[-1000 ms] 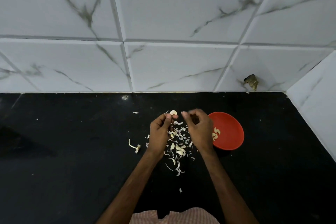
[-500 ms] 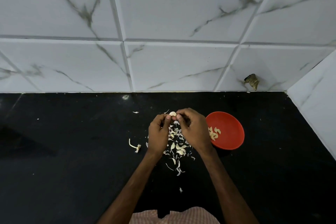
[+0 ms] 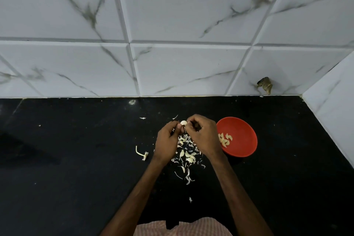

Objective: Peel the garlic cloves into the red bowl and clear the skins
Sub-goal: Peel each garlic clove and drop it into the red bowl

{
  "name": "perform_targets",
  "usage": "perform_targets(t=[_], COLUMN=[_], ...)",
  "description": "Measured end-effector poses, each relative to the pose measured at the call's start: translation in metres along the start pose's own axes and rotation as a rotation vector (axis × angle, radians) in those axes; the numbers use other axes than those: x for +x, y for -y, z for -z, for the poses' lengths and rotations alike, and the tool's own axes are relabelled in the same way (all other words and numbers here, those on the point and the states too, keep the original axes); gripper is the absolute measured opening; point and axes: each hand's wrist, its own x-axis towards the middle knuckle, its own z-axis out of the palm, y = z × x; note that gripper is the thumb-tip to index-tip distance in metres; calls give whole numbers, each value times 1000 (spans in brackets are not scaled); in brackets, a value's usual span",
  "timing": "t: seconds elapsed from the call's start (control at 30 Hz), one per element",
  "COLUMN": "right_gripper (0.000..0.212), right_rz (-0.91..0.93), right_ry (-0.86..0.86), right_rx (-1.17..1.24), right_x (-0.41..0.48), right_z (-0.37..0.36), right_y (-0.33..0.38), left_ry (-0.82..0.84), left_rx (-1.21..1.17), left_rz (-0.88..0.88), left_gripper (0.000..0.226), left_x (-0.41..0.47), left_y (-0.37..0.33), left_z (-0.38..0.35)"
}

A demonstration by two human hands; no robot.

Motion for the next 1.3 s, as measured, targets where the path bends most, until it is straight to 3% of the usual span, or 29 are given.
perform_targets(t=[0.13, 0.33, 0.53, 0.63, 0.73, 0.83, 1.0, 1.07, 1.2, 1.3], right_gripper=[10, 24, 4, 16, 15, 8, 18, 10, 36, 8], right_rz=[-24, -70, -51, -42, -74, -94, -107, -87, -94, -88], right_ry=[3, -4, 25, 30, 63, 57, 72, 45, 11, 95], right_rx=[102, 183, 46, -17, -45, -38, -127, -173, -397, -339], right_x=[1, 2, 5, 6, 4, 3, 7, 7, 7, 7], right_z=[-2, -2, 1, 2, 0, 0, 11, 13, 13, 13], right_y=[1, 3, 1, 3, -1, -11, -10, -5, -3, -2], left_ry=[92, 252, 267, 271, 295, 295, 240, 226, 216, 214], left_rx=[-178, -481, -660, -703, -744, -729, -610, -551, -474, -448], left_rz=[42, 283, 420, 442, 419, 385, 378, 359, 343, 341], left_gripper=[31, 44, 30, 31, 35, 38, 42, 39, 35, 34], left_x=[0, -2, -2, -3, -2, 0, 0, -1, -1, -2], left_y=[-9, -9, -5, -4, -7, -10, -8, -10, -15, -16], left_z=[3, 10, 10, 8, 10, 13, 15, 16, 15, 15])
